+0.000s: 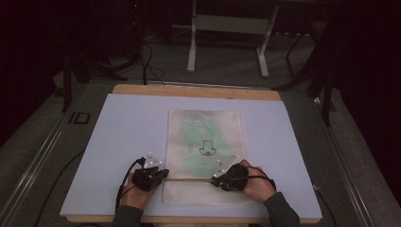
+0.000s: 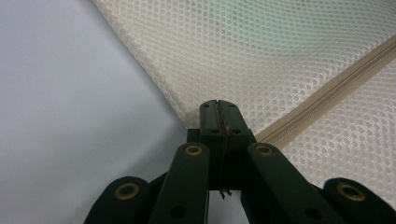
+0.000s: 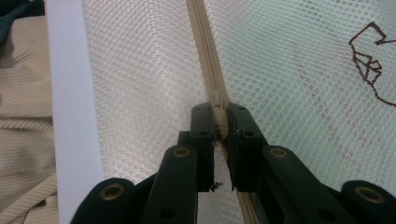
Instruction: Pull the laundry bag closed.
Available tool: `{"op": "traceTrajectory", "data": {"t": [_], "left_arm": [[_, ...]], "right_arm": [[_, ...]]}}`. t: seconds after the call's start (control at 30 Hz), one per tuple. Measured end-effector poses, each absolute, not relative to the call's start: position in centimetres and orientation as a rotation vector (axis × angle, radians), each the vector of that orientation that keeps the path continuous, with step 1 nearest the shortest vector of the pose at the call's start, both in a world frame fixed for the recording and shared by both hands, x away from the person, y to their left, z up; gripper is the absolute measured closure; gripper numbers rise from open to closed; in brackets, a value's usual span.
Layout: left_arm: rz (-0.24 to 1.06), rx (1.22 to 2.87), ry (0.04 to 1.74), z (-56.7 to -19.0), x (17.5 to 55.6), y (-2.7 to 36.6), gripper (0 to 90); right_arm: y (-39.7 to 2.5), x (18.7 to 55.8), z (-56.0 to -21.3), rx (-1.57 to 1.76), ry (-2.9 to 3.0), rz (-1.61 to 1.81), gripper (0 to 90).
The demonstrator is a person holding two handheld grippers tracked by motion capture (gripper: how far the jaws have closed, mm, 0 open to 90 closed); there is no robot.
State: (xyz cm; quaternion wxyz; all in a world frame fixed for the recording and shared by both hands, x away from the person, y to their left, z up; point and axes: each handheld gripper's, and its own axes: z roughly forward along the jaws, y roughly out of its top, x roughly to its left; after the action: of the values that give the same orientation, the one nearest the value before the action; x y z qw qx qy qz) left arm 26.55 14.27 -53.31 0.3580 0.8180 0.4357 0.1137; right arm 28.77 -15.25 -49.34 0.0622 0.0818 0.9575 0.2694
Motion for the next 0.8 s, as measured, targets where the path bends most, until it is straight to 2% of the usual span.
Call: {"op": "traceTrajectory", "data": {"t": [0.8], "left_arm": [[0.295,2.114,1.121,-53.3,26.5,14.3,89.5]], "right_arm": [[-16.5,28.7,-49.2,0.277,2.886,0.813,82.3]]}}
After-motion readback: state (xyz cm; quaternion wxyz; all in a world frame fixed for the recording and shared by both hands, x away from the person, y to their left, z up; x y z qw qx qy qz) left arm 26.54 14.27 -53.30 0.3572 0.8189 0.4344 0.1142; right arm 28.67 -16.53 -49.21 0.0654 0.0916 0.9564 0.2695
